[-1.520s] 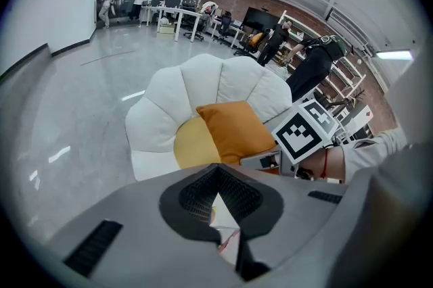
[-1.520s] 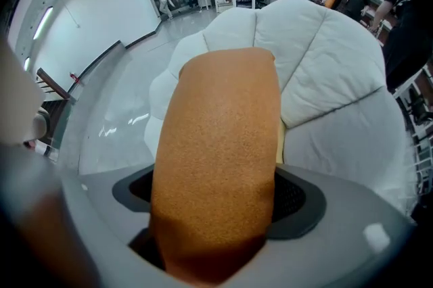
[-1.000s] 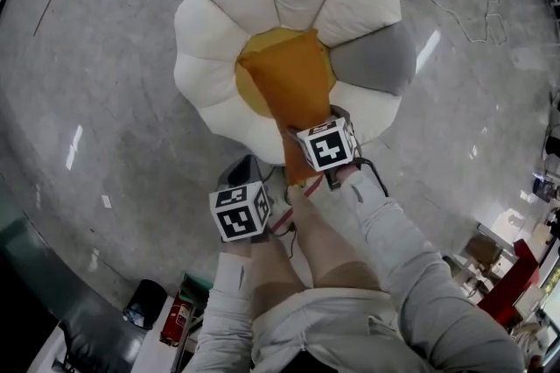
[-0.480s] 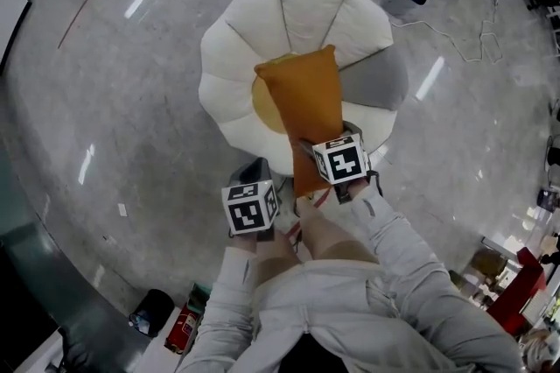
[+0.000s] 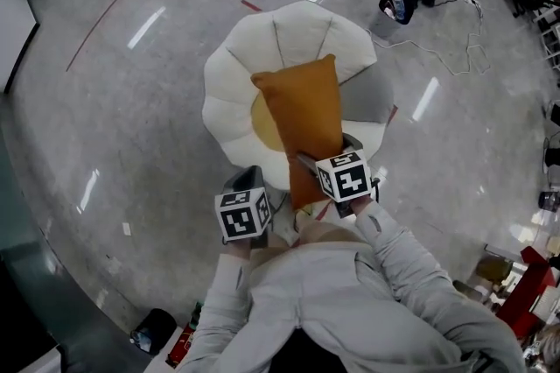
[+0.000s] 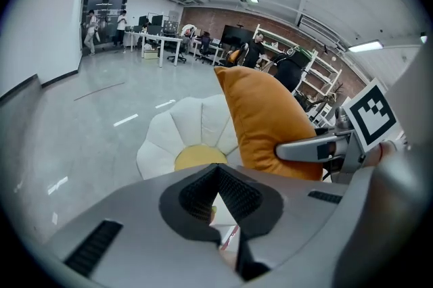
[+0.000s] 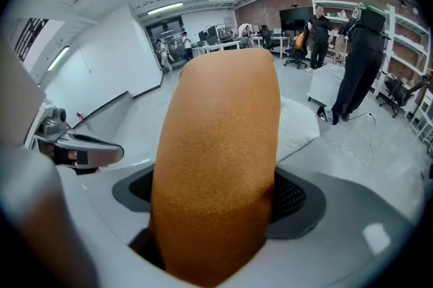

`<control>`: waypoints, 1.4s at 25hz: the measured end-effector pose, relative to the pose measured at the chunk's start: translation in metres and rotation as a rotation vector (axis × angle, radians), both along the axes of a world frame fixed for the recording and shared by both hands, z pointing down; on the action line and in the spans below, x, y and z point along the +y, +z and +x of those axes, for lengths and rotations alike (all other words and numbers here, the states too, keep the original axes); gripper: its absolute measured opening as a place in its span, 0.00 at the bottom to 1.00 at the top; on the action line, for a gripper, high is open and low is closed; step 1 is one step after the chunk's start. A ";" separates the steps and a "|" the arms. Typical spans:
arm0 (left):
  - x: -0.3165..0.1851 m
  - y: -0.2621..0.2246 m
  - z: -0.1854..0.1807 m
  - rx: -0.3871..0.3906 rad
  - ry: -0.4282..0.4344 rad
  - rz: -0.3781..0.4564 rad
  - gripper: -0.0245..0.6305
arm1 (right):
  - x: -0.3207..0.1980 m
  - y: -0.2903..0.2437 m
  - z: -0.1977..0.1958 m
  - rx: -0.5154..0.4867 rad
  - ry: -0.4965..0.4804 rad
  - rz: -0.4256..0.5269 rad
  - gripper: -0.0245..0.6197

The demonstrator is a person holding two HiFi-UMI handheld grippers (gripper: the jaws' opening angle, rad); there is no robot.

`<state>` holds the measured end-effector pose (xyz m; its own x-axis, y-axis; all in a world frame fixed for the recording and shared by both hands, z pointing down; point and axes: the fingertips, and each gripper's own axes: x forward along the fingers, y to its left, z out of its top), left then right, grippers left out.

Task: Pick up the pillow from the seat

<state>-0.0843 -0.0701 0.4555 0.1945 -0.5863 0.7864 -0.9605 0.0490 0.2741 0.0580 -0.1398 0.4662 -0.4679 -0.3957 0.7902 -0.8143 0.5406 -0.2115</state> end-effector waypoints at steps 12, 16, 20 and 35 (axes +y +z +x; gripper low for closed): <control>0.010 -0.032 0.004 -0.006 0.033 0.059 0.04 | 0.015 -0.052 0.009 -0.051 0.007 0.090 0.72; 0.010 -0.037 0.006 -0.012 0.043 0.076 0.04 | 0.018 -0.055 0.009 -0.060 0.008 0.096 0.72; 0.009 -0.041 0.007 -0.015 0.043 0.086 0.04 | 0.018 -0.058 0.008 -0.066 0.005 0.101 0.71; 0.016 -0.046 0.014 -0.027 0.030 0.092 0.04 | 0.027 -0.065 0.006 -0.086 -0.029 0.108 0.71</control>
